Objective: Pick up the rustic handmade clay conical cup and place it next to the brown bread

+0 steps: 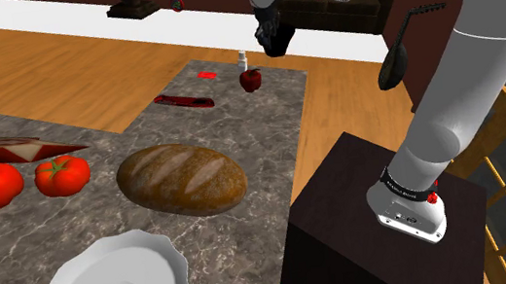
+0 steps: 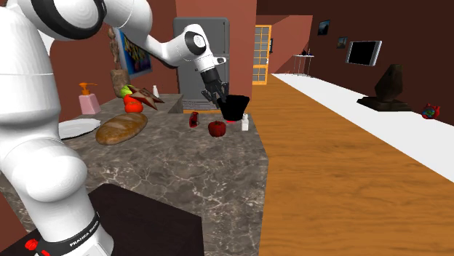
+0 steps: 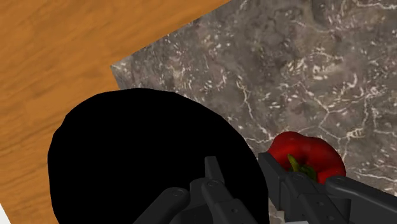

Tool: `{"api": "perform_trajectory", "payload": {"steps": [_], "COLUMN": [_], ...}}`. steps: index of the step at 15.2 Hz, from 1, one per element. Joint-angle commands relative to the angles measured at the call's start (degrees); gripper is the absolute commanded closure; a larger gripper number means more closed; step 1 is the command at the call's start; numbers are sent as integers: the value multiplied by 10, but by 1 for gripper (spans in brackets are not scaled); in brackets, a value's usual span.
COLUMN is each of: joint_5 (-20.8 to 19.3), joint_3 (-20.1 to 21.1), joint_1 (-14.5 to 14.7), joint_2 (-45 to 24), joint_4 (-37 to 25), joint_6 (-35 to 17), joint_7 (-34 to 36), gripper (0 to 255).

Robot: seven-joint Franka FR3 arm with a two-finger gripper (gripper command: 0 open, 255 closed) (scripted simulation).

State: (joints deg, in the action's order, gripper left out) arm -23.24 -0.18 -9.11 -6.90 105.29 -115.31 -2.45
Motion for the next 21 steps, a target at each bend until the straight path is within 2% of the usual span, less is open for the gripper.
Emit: {"api": "perform_trajectory", "payload": {"steps": [1,6,13,21], "joint_5": [3,7,6,27], "joint_3": [1,2,39,93], "joint_1": [0,1,41,88], "joint_2": [4,9,100,179], "joint_4": [-12,-36,70,148], "joint_6": [14,42,56,90], "joint_7": [-6,-16,61,148], "gripper": [255,255,255,255]}}
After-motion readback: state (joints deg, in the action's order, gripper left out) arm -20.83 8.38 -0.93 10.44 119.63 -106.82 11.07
